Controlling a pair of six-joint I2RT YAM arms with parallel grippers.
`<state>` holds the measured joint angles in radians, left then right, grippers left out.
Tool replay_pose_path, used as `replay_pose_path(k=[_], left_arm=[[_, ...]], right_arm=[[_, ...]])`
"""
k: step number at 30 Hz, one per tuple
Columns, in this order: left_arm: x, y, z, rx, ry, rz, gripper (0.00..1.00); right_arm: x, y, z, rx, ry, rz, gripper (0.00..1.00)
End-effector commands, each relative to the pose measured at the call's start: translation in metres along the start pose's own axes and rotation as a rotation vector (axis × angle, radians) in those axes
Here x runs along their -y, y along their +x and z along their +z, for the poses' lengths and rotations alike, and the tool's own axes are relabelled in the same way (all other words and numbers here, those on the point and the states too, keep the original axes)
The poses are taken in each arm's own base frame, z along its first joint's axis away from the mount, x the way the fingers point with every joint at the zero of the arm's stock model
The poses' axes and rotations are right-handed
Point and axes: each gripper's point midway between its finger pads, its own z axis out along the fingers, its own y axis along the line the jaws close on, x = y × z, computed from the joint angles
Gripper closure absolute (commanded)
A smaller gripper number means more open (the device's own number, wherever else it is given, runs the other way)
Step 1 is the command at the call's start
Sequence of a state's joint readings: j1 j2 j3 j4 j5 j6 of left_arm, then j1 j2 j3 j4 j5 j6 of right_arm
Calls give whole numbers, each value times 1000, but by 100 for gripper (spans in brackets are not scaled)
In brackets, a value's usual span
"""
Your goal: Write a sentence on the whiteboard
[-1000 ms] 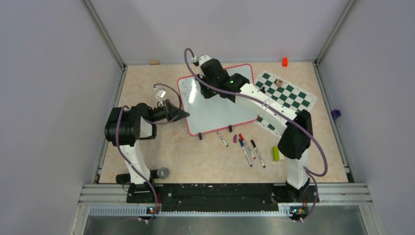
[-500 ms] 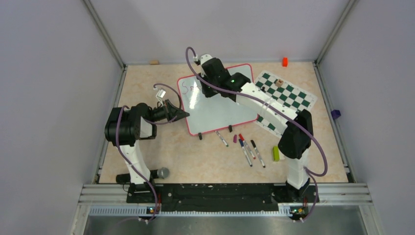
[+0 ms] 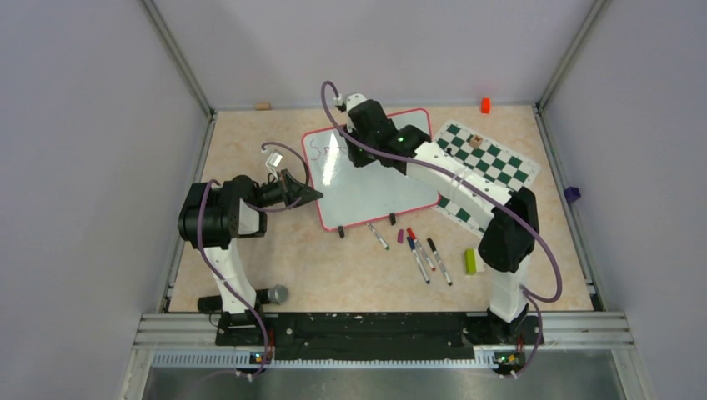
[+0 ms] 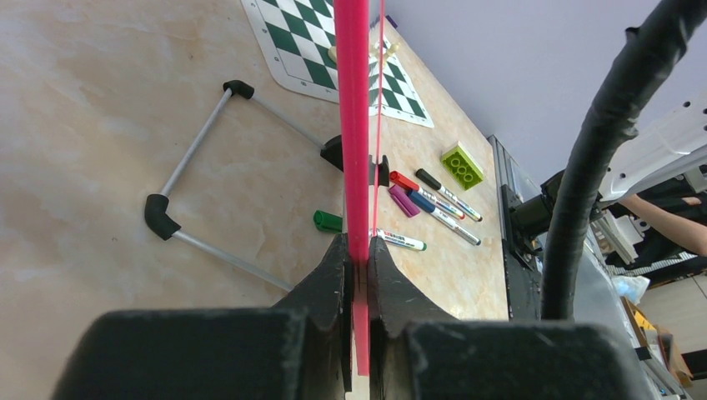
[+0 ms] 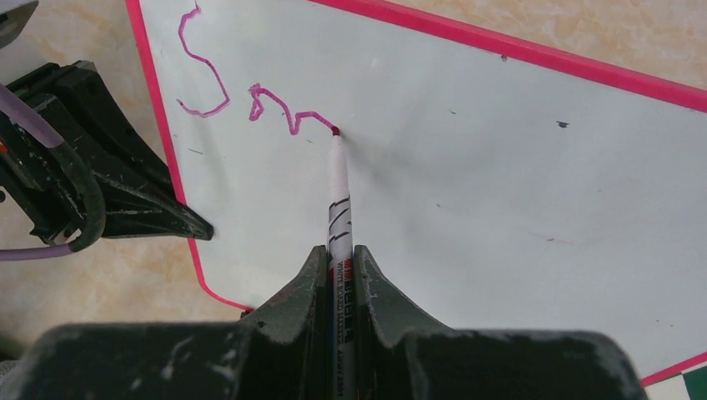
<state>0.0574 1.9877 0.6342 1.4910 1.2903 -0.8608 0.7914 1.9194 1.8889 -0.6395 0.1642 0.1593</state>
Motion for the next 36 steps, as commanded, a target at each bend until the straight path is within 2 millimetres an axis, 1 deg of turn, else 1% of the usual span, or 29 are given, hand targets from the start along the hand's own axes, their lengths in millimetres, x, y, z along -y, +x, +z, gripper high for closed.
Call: replay_pose_path(k=[1,9,17,19,21,26,29,32,36], left_arm=[[19,-5,5,-39,94,203,100],[20,-5,5,-39,94,202,100],[19,-5,5,-40,94,204,100],[20,-5,5,-39,94,205,100],[19,-5,5,-39,94,205,100],[20,-5,5,-39,94,207,100],[20,-5,4,-40,95,206,100],[21,-5,4,-40,95,208,100],[21,-5,4,-40,95,206,100]], right_arm=[[28,-1,-7,11,78,19,100],[20,11,-10,-17,27,13,100],[21,9,-15,-9,29,17,100],[22,5,-16,1,33,18,100],[20,-3,-19,21,27,20,100],[13,-35,-33,100,-20,34,100],[11,-50,-41,146,-50,50,100],[14,-57,-46,181,-61,68,100],[25,-59,-46,201,-33,82,100]])
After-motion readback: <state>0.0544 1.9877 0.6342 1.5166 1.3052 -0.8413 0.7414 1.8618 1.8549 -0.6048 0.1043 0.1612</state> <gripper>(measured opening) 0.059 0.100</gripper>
